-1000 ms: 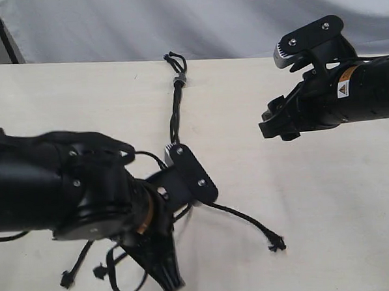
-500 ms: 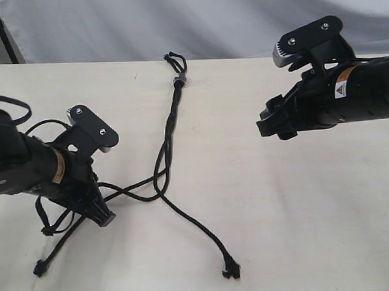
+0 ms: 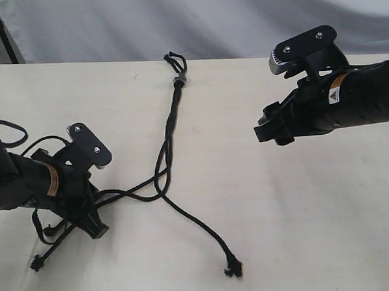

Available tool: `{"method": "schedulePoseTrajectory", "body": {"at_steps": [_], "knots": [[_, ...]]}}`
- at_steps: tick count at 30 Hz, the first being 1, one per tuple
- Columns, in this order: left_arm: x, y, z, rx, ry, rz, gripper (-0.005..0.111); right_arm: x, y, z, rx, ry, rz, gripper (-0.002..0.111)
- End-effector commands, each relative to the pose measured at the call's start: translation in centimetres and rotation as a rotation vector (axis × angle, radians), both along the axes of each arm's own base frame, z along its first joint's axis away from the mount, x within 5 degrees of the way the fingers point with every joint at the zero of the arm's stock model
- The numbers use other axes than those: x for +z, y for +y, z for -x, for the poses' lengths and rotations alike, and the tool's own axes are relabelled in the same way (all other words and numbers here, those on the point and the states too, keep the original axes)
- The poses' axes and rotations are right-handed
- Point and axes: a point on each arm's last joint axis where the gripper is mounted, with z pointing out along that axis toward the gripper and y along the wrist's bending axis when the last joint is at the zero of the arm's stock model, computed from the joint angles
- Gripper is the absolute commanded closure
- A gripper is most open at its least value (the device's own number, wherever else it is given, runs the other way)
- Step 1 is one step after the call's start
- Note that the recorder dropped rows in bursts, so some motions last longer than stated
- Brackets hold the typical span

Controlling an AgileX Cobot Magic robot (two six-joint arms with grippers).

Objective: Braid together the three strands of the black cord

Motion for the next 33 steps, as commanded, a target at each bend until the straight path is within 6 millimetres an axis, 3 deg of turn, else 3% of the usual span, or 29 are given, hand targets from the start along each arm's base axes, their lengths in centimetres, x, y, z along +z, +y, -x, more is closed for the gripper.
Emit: {"method": "schedulePoseTrajectory", "body": {"at_steps": [1, 5, 10, 12, 14, 21, 26, 33], "knots": [[-2.1, -0.3, 0.7, 0.039, 0.098, -0.011, 0.107, -0.1, -0.1, -0.1, -0.010, 0.000, -0.008, 0.040], [-2.0, -3.3, 2.3, -0.073, 0.120, -0.048, 0.107, 0.0, -0.1, -0.1, -0.010, -0.004, -0.010, 0.040], [-0.5, -9.9, 6.7, -0.378, 0.099, -0.136, 0.107, 0.0, -0.1, -0.1, -0.009, -0.006, -0.011, 0.040], [0.3, -11.0, 7.4, -0.456, 0.069, -0.164, 0.107, 0.0, -0.1, -0.1, -0.010, -0.003, -0.010, 0.040], [1.0, -10.6, 6.7, -0.409, 0.055, -0.150, 0.107, -0.1, -0.1, 0.0, -0.011, 0.004, -0.007, 0.040], [0.9, -4.6, 2.6, -0.041, 0.084, -0.064, 0.107, -0.4, 0.9, 0.6, -0.076, 0.088, -0.117, 0.040], [0.0, -3.4, 2.2, -0.003, 0.075, 0.007, 0.107, -0.6, 4.7, 2.4, 0.063, 0.133, -0.107, 0.040], [0.0, -3.4, 2.2, 0.001, 0.074, 0.012, 0.107, -2.1, 11.4, 6.9, 0.336, 0.234, -0.037, 0.040]]}}
